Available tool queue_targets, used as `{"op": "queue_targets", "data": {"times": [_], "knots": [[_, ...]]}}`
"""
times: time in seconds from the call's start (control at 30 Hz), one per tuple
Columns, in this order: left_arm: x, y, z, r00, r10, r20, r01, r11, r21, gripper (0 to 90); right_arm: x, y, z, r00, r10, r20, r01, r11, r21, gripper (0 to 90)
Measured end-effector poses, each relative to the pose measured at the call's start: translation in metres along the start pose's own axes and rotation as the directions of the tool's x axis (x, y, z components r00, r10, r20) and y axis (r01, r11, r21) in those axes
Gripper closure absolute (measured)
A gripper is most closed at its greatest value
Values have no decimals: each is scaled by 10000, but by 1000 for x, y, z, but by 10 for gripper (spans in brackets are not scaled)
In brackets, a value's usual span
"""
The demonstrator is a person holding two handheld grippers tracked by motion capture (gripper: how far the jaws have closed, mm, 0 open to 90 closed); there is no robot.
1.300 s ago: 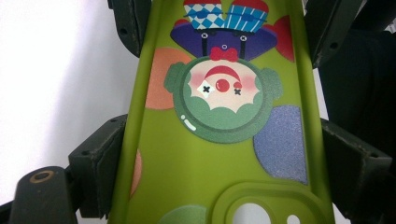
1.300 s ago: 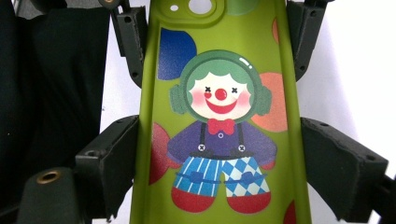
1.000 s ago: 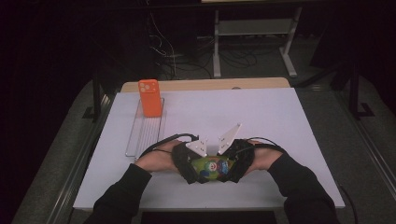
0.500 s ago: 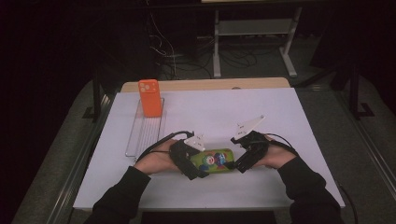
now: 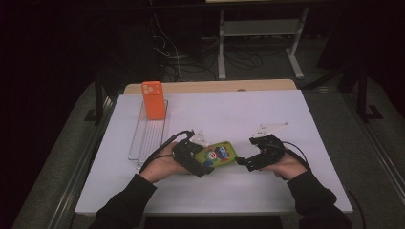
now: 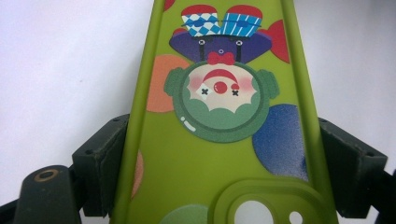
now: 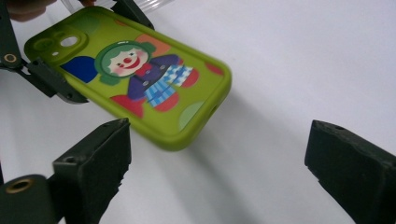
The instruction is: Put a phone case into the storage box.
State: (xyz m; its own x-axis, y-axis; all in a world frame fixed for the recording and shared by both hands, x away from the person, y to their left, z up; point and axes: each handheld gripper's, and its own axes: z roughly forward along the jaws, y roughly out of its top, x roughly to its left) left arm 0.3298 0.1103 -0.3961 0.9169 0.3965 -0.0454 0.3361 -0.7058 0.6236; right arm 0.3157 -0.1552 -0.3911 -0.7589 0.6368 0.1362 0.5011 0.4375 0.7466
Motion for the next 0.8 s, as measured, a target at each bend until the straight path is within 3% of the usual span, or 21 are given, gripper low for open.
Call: {"op": "queue_targets", "data": {"times": [0.13, 0.17, 0.2, 0.3, 0.4, 0.6, 0.8], "knots": [[2, 1, -3, 9996, -75, -285, 78, 9999, 92, 147, 4, -7, 4, 9992, 142, 365, -141, 9999, -35, 56], [1, 1, -2, 9985, -444, -315, 441, 9990, -105, 147, 5, -9, 6, 9986, 192, 498, -191, 9998, -40, 57], [2, 2, -3, 9987, -322, -385, 325, 9994, 69, 147, 6, -11, 7, 9980, 293, 565, -292, 9996, -15, 56], [3, 2, -4, 9973, -542, -491, 545, 9985, 32, 147, 10, -16, 12, 9946, 425, 944, -406, 9989, -216, 57], [5, 2, -4, 9956, -733, -587, 733, 9973, -24, 148, 12, -20, 17, 9929, 690, 970, -681, 9976, -129, 58], [4, 2, -4, 9940, -882, -644, 878, 9961, -99, 148, 13, -21, 25, 9919, 668, 1079, -670, 9977, -16, 60], [5, 2, -3, 9939, -900, -638, 900, 9959, -29, 148, 19, -18, 25, 9869, -300, 1584, 307, 9995, -19, 61]]}}
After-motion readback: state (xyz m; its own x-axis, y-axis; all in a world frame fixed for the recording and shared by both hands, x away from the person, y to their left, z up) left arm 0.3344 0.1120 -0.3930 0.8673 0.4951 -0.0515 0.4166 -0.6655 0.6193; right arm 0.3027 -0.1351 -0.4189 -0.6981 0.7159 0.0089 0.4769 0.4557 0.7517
